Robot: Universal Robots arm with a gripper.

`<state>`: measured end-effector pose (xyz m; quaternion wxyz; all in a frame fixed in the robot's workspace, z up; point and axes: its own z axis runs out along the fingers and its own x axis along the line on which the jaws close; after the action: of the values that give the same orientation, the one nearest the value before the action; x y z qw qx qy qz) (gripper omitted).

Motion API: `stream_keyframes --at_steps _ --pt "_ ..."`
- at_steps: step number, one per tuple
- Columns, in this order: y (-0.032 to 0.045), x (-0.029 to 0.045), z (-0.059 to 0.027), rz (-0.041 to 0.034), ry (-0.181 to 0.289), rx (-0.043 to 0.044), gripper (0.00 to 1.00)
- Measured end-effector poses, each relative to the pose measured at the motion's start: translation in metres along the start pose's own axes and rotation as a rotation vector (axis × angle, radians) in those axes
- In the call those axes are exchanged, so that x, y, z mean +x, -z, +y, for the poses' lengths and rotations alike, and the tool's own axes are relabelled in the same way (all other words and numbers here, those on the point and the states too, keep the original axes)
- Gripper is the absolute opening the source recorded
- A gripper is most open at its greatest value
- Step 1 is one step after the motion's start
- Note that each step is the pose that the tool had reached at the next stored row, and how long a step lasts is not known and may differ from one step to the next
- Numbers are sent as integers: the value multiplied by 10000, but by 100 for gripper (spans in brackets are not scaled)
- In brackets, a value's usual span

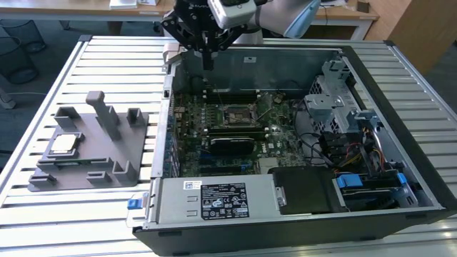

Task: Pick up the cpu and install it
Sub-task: 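Reach for the cpu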

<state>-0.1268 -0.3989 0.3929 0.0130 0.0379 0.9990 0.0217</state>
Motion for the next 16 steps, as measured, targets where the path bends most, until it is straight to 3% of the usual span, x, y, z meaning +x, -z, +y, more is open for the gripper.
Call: stream_keyframes --at_steps 16 --pt "-1 66 -5 -1 0 -1 11"
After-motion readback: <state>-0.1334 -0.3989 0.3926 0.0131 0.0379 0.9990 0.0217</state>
